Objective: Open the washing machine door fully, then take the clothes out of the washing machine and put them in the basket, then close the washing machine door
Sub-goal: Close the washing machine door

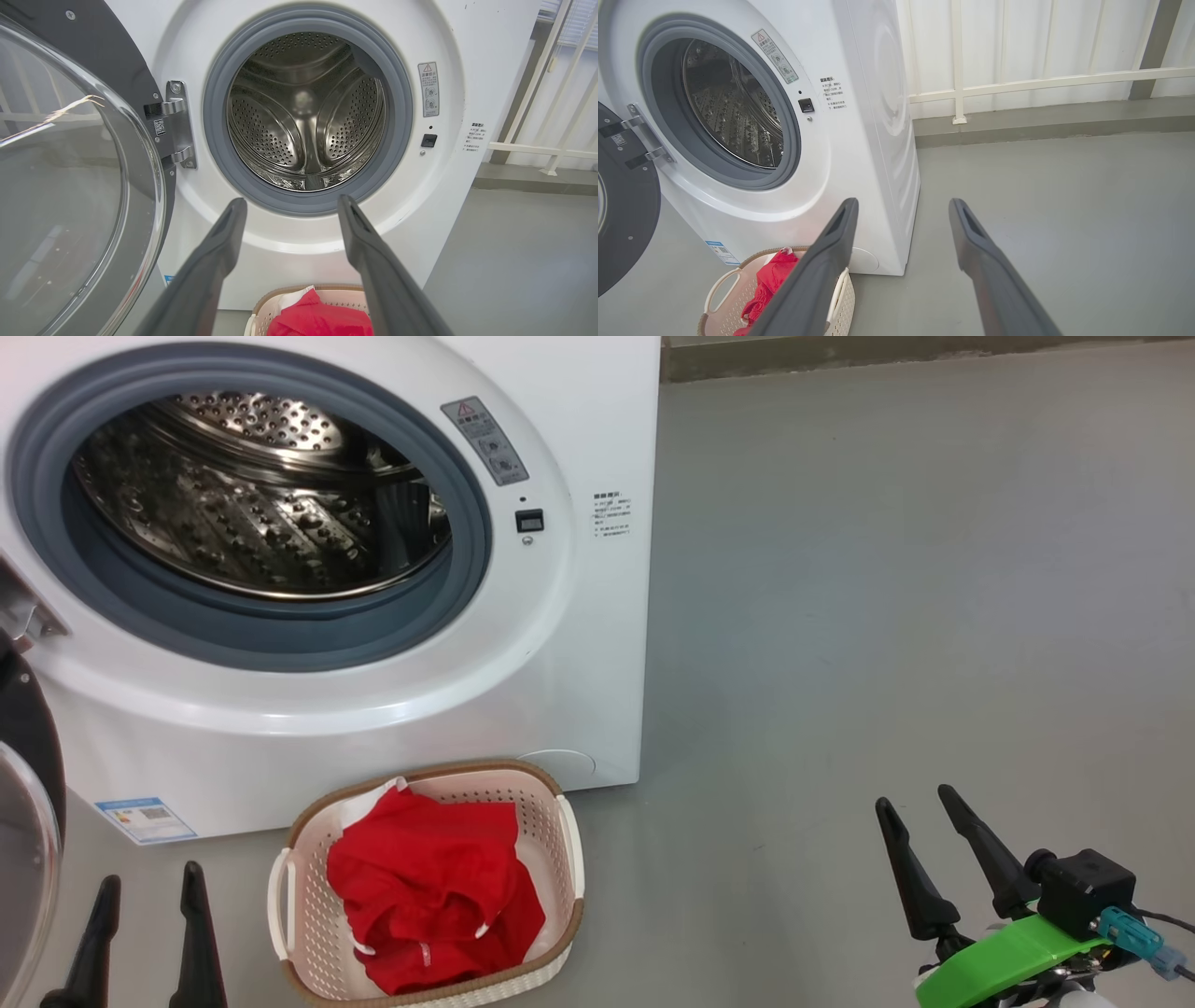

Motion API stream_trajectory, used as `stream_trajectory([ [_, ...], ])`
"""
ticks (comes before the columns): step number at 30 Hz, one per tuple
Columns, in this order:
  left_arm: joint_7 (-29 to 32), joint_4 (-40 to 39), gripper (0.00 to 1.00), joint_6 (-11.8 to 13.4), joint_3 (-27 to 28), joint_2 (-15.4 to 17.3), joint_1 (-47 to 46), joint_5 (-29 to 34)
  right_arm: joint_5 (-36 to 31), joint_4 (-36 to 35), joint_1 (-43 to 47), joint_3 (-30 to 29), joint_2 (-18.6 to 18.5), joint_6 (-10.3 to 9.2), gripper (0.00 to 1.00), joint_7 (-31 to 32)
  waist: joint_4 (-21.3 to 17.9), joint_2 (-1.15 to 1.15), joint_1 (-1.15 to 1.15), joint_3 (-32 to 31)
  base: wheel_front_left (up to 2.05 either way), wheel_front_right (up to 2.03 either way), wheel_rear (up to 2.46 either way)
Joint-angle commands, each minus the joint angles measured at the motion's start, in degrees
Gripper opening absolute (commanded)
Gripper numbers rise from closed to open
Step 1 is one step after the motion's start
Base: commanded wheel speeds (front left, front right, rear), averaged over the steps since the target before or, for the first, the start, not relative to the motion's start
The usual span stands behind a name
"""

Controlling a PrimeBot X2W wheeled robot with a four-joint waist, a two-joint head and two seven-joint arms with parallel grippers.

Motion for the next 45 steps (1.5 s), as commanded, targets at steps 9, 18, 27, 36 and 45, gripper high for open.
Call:
stream_trajectory([
  [9, -0.5, -2.0, 1.00, -0.2, 1.4, 0.7, -0.4, 0.1, 0.2, -1.7, -0.6, 0.9, -0.9, 0.09, 1.00, -0.3, 0.4, 0.00, 0.00, 0.1, 0.00, 0.00, 0.00],
  [18, -0.5, -1.9, 1.00, -0.2, 1.2, 0.7, -0.5, -0.1, 0.2, -1.4, -0.8, 1.1, -0.9, 0.09, 1.00, -0.3, 1.2, 0.00, 0.00, 0.1, 0.00, 0.00, 0.00],
  [27, -0.5, -1.4, 1.00, -0.2, 1.5, 0.5, -0.5, -0.9, 0.2, -1.3, -1.0, 2.0, -0.5, 0.09, 1.00, -0.3, 3.2, 0.00, 0.00, 0.1, 0.00, 0.00, 0.00],
  [36, -0.5, -0.5, 1.00, -0.2, 2.1, 0.0, 0.2, -1.3, 0.6, -0.3, -1.3, 4.3, -0.8, 0.09, 1.00, -0.3, 9.5, 0.00, 0.00, -0.9, 0.00, 0.00, 0.00],
  [45, -0.5, 0.3, 1.00, 0.0, 1.4, -0.2, 1.9, -2.3, 1.6, 0.8, -1.7, 7.2, -1.2, 0.09, 1.00, -0.3, 17.0, 0.00, 0.00, -2.4, 0.00, 0.00, 0.00],
])
